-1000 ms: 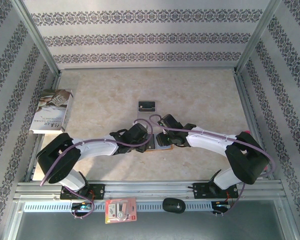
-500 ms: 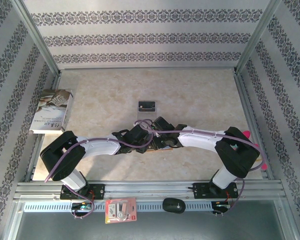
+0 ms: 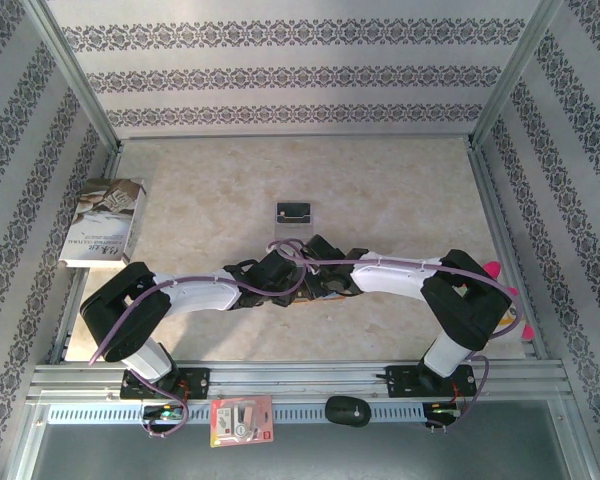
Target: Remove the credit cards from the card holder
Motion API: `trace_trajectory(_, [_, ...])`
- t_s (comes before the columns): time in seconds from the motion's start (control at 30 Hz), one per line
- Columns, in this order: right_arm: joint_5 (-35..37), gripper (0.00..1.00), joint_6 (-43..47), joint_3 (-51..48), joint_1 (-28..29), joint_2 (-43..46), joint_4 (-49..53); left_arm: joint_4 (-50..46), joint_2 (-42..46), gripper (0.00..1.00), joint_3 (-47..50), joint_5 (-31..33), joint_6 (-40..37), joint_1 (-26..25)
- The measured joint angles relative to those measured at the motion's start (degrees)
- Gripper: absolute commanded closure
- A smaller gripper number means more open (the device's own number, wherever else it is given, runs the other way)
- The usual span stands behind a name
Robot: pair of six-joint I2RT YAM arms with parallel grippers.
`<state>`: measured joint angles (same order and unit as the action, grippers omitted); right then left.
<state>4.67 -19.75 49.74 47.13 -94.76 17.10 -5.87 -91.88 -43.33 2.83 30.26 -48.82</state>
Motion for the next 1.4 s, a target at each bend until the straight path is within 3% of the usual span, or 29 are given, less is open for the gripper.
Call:
trace_trajectory(0.23, [3.69, 0.48, -1.05, -0.74, -0.68, 1.53, 1.60, 1.01, 0.00, 0.56, 0.61, -0.20, 0.26, 0.04])
trace_trajectory(0.5, [1.88, 0.42, -0.55, -1.95, -0.83, 7.26, 0.22, 1.55, 0.28, 0.55, 1.05, -0.22, 0.85, 0.07])
trace_trajectory(0.8, [0.63, 0.39, 0.22, -0.70, 0.39, 0.17, -1.05, 1.79, 0.66, 0.51, 1.55, 0.04, 1.46, 0.07])
trace_trajectory(1.4, [6.19, 0.39, -3.06, -0.74, 1.14, 0.55, 1.44, 0.90, 3.34, 0.48, 3.52, 0.24, 1.90, 0.17])
